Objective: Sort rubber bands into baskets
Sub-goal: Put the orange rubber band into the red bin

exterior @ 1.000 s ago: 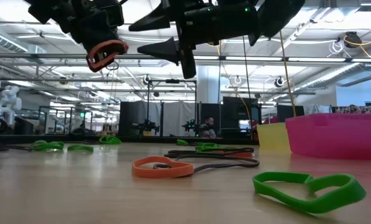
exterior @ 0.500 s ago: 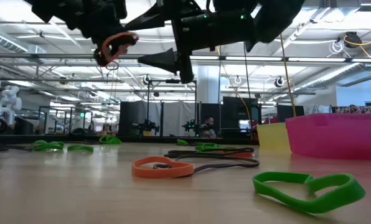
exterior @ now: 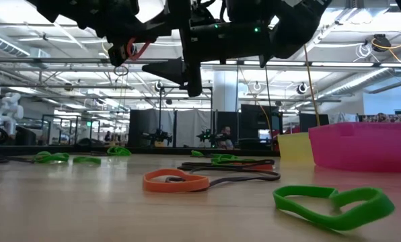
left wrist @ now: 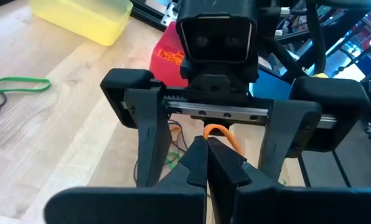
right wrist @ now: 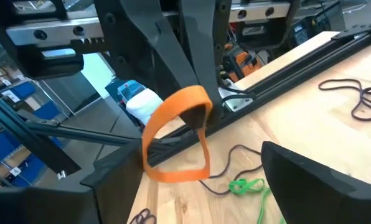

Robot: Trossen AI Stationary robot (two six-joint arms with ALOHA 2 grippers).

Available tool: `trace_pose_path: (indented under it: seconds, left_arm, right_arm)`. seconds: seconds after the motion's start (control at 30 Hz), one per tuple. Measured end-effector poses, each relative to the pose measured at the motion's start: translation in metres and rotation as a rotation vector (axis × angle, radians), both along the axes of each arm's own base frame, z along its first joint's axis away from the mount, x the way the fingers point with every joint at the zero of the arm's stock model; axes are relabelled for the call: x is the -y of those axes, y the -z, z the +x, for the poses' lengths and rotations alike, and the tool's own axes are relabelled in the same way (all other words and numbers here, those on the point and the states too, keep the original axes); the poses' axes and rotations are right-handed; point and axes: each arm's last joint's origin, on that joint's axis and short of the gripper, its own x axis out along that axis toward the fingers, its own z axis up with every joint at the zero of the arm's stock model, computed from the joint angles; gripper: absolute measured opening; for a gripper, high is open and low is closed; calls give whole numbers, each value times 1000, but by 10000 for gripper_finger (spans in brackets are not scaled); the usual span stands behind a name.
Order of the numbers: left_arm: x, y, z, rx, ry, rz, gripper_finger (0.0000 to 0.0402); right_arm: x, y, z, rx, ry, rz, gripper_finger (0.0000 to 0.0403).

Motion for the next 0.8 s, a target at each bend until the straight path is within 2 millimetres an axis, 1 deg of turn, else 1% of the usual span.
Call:
trace_pose_path:
  seconds: [0.13, 0.2, 0.27, 0.37, 0.5, 0.53, 0.57, 0.63, 0.8]
  left_arm:
    - [0, 0, 0, -1, -4, 2, 2]
    - [0, 0, 0, -2, -9, 4, 2]
    - [-1, 1, 1, -6, -16, 7, 2]
    - [-1, 1, 0, -10, -31, 13, 2]
    - [-2, 2, 0, -19, -60, 25, 2]
    - [-2, 3, 0, -31, -79, 33, 2]
    - [-3, 4, -1, -47, -97, 41, 2]
    - [-4, 8, -3, -86, -117, 49, 9]
    - [-3, 15, -7, -175, -116, 51, 53]
  right_arm:
    - [0, 0, 0, -3, 1, 0, 279]
    - [1, 0, 0, -4, 2, -3, 255]
    - [1, 0, 0, -4, 2, -8, 222]
    - [1, 1, 0, -12, 3, -8, 156]
    - [1, 2, 0, -20, 4, -5, 44]
    - [1, 2, 0, -21, 4, -4, 23]
    - [1, 2, 0, -22, 4, -5, 13]
    - [1, 2, 0, -25, 6, 8, 12]
    - [1, 3, 0, -30, 9, 40, 3]
